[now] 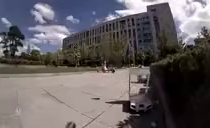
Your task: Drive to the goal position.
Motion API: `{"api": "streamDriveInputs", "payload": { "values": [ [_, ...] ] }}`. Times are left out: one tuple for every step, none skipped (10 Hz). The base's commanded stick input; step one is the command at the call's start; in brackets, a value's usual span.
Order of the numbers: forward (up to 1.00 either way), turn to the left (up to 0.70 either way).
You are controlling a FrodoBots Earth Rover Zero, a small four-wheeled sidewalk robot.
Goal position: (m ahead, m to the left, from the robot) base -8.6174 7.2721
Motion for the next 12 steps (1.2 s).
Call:
{"api": "streamDriveInputs", "payload": {
  "values": [
    [0.70, 0.35],
    [0.70, 0.35],
    [0.70, 0.35],
    [0.70, 0.35],
    [0.70, 0.35],
    [0.70, 0.35],
    [0.70, 0.35],
    [0.70, 0.35],
    [0.70, 0.35],
    [0.70, 0.35],
    [0.70, 0.35],
    [0.70, 0.35]
  ]
}}
